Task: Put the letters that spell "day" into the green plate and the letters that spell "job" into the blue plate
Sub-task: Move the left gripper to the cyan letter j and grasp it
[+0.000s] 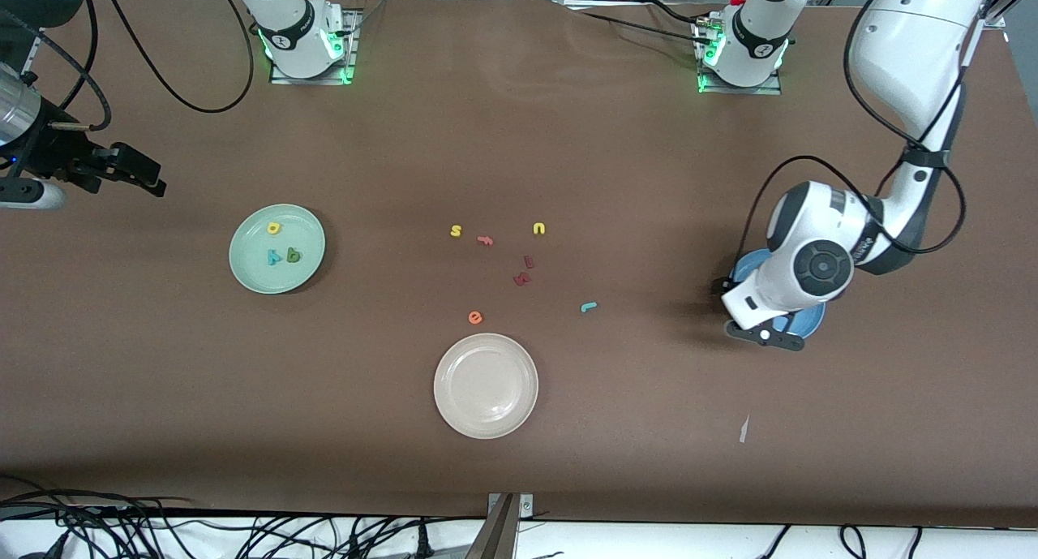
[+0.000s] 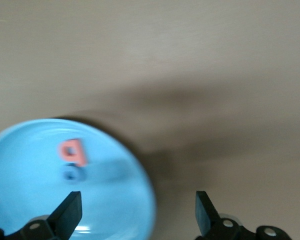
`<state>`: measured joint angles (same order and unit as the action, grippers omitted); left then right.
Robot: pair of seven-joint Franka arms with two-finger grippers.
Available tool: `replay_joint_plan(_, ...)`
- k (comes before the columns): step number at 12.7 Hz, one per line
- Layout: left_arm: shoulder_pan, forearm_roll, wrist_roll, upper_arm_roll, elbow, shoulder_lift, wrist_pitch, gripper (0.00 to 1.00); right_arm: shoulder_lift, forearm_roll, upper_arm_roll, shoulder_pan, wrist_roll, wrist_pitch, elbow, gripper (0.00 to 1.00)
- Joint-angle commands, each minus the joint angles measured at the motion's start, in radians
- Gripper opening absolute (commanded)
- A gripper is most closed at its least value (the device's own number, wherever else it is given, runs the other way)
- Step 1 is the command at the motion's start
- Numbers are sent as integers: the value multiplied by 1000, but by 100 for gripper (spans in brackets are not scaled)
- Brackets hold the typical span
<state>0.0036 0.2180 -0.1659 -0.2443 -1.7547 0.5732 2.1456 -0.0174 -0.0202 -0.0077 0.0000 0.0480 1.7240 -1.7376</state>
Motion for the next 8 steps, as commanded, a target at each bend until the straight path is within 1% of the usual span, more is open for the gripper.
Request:
replay_joint_plan(1,-126,-77,-195,8,102,45,-6,100,11,3,6,-8,-10,-18,26,100)
replay_joint_plan(3,-207,-81,-352,8,188,97,-7,100,11,3,6,-8,-10,-18,26,100)
replay_joint_plan(6,-295,-85,-507,8,274,174,-6,100,11,3,6,-8,-10,-20,26,100)
replay_joint_plan(8,-347,-81,-607,10,378,259,-6,100,11,3,5,-9,-11,-20,26,100)
